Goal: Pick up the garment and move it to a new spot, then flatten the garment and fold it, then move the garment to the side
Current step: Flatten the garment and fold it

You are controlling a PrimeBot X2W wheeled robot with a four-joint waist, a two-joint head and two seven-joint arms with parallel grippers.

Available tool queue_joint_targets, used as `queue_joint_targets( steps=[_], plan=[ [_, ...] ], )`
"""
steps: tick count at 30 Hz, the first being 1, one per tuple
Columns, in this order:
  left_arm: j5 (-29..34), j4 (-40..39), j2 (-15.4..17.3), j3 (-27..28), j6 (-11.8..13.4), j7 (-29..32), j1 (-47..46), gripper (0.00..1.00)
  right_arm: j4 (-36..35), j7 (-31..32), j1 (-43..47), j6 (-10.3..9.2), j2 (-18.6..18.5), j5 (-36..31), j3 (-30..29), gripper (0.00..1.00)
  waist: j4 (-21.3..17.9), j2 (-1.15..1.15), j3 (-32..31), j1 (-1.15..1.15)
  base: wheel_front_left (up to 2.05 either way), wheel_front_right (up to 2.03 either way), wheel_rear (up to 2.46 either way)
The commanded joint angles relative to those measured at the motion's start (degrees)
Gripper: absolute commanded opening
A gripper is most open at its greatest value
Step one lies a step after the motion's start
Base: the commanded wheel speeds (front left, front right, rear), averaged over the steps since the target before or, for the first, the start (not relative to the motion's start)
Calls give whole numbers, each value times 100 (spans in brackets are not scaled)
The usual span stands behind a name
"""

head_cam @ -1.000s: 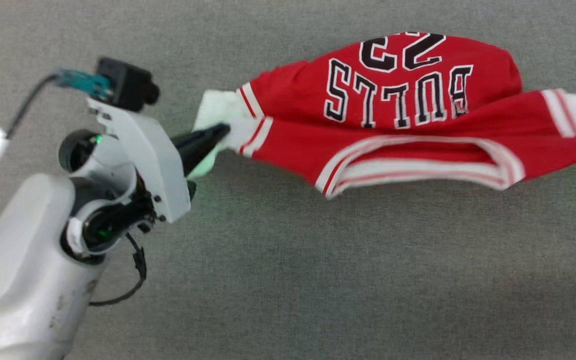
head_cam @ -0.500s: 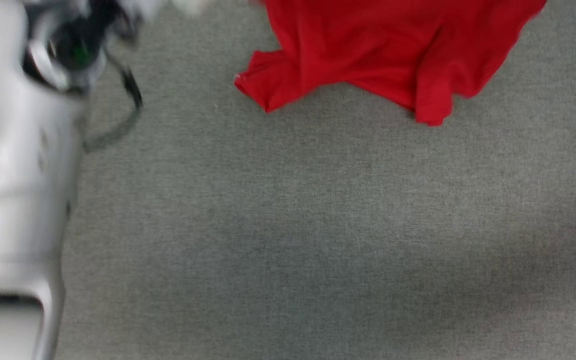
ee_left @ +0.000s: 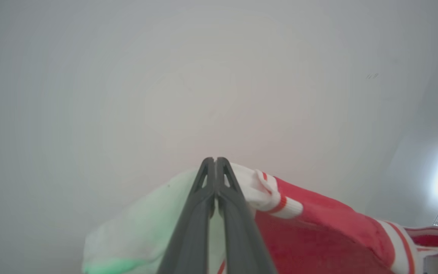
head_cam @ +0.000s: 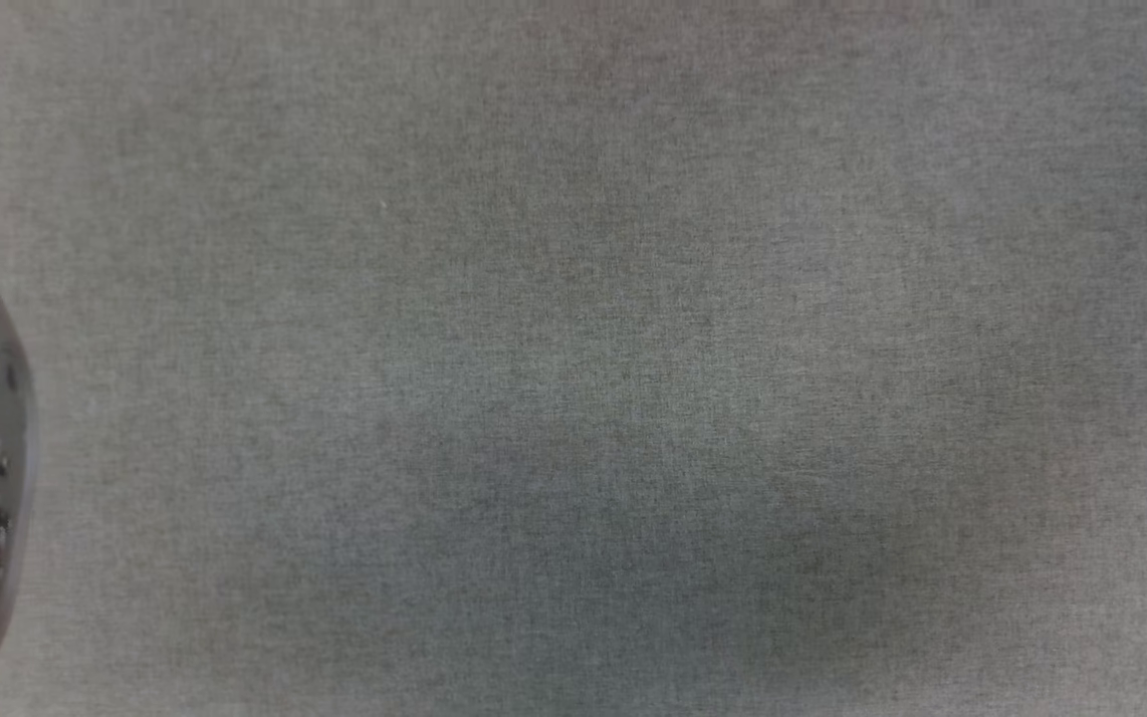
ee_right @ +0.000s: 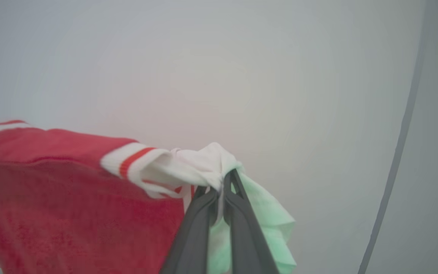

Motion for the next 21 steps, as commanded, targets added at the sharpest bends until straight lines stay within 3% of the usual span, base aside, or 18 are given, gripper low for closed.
queue_joint_targets(
  steps=[1, 7, 10, 15, 21],
  plan=[
    [12, 160, 73, -27, -102, -80, 52, 0, 43, -7, 88, -11, -57, 102, 101, 0, 26, 0, -120, 0, 0, 0, 0],
    [-177, 309, 209, -357, -325, 49, 906, 0, -481, 215, 1136, -11, -554, 472, 806, 0, 81, 0, -228, 0, 0, 0, 0],
    [-435, -247, 294, -900, -333, 360, 1766, 0, -1159, 358, 1969, -11, -1005, 726, 1303, 0, 100, 0, -240, 0, 0, 0, 0],
    [-1218, -1483, 856, -1393, -332, 305, 3672, 0, -2000, 347, 3305, -11, -1697, 1190, 1815, 0, 119, 0, -304, 0, 0, 0, 0],
    [-1888, -2680, 1637, -1802, -334, 237, 5736, 0, -2686, 408, 4544, -11, -2283, 1408, 2277, 0, 114, 0, -495, 0, 0, 0, 0]
  ],
)
